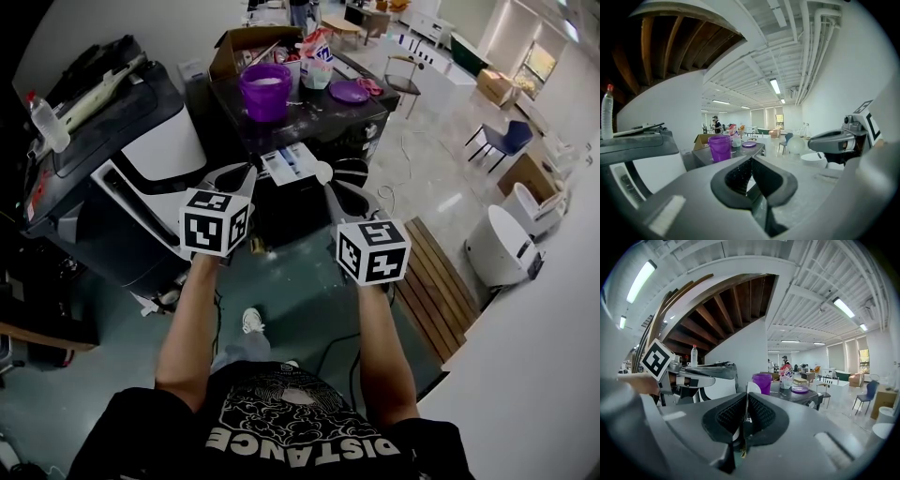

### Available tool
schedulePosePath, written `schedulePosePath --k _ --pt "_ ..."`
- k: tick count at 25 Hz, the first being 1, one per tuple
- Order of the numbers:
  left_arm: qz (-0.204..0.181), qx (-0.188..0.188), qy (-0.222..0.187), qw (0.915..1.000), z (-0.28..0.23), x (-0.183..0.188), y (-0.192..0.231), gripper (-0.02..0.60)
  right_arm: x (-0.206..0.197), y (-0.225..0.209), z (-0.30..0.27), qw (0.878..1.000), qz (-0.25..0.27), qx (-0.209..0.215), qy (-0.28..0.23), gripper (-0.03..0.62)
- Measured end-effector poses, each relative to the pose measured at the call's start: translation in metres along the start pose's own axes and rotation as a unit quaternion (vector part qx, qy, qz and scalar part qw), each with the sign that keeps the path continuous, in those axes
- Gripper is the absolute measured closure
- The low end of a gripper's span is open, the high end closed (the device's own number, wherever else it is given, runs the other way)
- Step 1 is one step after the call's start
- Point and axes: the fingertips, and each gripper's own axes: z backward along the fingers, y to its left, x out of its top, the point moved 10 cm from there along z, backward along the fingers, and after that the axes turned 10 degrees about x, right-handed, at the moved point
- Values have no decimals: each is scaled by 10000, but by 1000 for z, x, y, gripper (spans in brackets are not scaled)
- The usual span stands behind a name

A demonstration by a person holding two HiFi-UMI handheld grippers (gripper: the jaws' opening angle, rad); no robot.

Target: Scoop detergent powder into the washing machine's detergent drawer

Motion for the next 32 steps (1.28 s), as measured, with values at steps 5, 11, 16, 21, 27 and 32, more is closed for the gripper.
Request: schedulePosePath --k 5,11,16,21,27,32 --pt "57 61 20 10000 -13 0 10 581 3 -6 -15 10000 53 82 3 562" --pt "108 109 9 9999 -45 -1 26 581 3 -25 -47 9999 68 141 60 562" --pt "188 135 -18 9997 -80 4 45 581 13 -48 -82 9997 151 162 114 562" --pt "224 146 37 9996 -122 13 73 580 25 -70 -127 9995 153 200 179 562" --pt "246 103 73 9996 -181 28 111 581 46 -99 -187 9993 165 192 258 562" --pt "259 81 91 9996 -221 36 140 581 59 -119 -233 9992 161 186 308 561"
